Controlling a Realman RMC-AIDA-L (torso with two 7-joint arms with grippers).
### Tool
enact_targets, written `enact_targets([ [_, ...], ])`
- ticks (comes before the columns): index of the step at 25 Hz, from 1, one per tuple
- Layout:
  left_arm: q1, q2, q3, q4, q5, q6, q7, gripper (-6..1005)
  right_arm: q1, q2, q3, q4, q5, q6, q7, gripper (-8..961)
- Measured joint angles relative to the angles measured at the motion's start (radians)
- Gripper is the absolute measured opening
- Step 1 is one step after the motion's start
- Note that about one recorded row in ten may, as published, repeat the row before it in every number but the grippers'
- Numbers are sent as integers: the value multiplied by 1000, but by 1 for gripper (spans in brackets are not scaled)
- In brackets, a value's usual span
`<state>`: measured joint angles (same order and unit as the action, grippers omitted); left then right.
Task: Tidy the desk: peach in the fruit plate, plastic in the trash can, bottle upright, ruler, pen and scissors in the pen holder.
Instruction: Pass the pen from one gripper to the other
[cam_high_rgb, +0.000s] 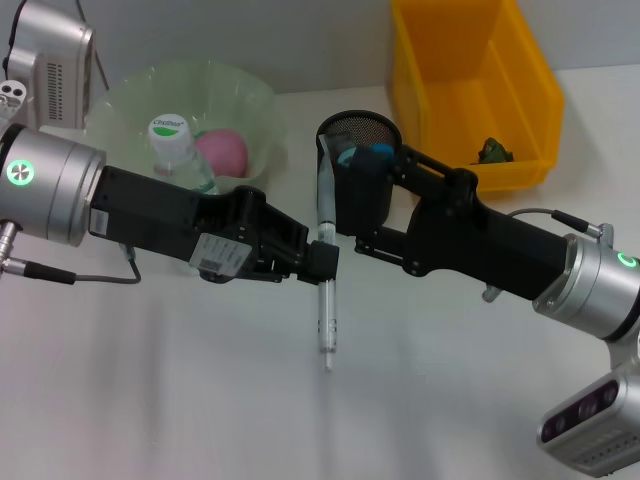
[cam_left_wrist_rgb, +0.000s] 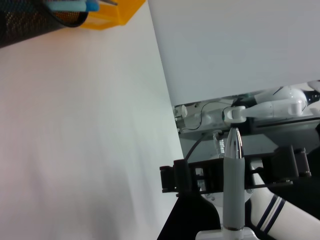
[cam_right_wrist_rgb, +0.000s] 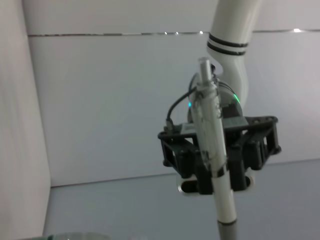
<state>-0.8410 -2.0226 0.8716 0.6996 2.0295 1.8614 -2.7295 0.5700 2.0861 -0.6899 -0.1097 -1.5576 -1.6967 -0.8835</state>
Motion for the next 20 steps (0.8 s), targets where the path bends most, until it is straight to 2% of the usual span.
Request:
enact_targets([
  [20, -10, 6, 15, 0, 24, -2, -4, 155, -5, 0, -73, 5, -7, -25, -113, 606],
])
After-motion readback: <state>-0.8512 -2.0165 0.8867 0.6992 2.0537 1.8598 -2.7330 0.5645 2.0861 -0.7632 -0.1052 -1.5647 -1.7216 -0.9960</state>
